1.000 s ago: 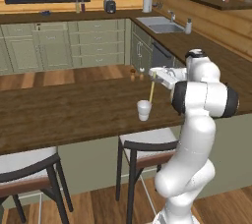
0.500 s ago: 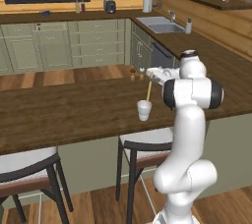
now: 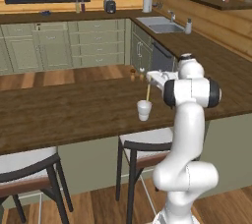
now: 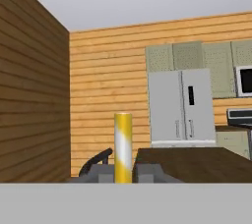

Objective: Take a straw from the drawer in front and place it inside the glass cup on the dining counter.

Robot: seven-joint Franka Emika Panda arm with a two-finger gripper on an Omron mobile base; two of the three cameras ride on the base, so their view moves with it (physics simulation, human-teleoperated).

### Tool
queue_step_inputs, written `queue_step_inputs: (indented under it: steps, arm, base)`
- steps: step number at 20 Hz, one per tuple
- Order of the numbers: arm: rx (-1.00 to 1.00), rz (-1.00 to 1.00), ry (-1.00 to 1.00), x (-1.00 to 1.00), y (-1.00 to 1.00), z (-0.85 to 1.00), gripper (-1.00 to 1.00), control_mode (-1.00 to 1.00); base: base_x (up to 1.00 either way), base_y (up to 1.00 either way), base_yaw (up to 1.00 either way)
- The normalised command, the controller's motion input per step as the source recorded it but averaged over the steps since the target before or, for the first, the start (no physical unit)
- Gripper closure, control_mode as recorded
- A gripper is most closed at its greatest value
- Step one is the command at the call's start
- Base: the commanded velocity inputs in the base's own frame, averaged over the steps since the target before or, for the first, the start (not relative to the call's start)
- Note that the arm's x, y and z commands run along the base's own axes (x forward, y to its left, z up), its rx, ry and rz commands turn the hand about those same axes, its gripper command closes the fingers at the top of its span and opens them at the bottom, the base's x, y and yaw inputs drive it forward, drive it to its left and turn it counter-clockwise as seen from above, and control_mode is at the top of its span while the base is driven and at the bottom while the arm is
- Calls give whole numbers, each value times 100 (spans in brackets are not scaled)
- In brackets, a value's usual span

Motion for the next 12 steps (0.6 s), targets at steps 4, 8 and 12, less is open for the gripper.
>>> queue_step_inputs:
  steps: [4,8,12]
  arm:
    - [-6,-12,0,30,12,-28,100,-100]
    - [-2,-9,1,31,25,-24,100,-100]
    - [0,-6,3,39,23,-17,100,-100]
  base:
    - [0,0,0]
    - [0,0,0]
    - [0,0,0]
